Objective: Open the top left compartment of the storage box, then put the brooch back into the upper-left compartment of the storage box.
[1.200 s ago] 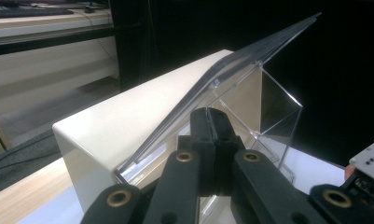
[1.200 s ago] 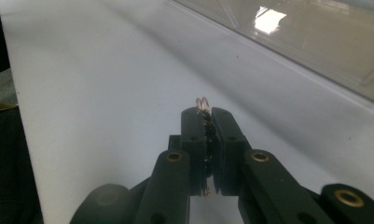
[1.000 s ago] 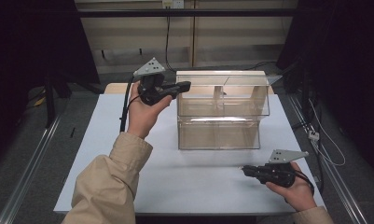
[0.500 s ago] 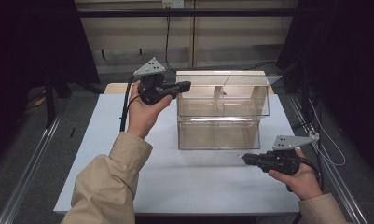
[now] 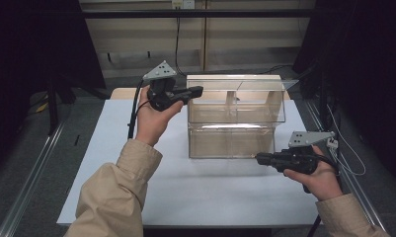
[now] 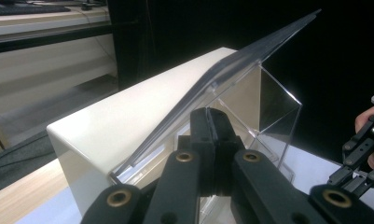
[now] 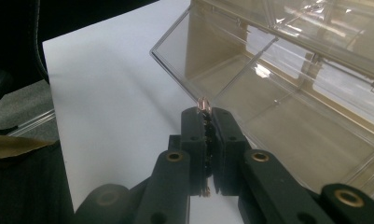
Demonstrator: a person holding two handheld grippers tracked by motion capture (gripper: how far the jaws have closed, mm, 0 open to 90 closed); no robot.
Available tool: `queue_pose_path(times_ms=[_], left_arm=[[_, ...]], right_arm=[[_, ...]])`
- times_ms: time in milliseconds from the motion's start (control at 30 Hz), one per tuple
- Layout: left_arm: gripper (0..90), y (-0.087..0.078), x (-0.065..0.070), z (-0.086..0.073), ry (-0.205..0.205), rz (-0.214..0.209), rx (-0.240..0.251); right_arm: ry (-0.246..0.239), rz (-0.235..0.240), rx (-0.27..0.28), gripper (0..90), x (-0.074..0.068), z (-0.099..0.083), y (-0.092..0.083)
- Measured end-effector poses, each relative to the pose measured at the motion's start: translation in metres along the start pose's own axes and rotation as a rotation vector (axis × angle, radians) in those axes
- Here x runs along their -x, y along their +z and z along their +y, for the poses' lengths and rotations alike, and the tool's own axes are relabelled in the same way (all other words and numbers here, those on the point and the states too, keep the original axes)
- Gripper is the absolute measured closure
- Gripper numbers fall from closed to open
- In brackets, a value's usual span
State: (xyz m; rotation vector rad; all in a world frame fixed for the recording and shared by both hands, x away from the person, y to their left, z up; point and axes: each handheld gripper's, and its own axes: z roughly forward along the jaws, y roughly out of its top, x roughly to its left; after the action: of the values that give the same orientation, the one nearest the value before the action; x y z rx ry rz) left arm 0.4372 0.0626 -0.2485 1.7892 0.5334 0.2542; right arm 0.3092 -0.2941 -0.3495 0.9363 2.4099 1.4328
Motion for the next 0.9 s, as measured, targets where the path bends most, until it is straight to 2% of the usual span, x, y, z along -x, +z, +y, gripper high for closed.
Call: queue_pose_path(times_ms=[333, 900], left_arm=[[90.0, 0.001, 0.000, 0.000, 0.002, -0.003, 0.000], [90.0, 0.000, -0.001, 0.000, 0.002, -0.007, 0.001]], right_arm=[[-0.015, -0.007, 0.005, 85.4, 0.002, 0.014, -0.001], [-0.053, 0.010, 0.007, 85.5, -0.002, 0.044, 0.002]])
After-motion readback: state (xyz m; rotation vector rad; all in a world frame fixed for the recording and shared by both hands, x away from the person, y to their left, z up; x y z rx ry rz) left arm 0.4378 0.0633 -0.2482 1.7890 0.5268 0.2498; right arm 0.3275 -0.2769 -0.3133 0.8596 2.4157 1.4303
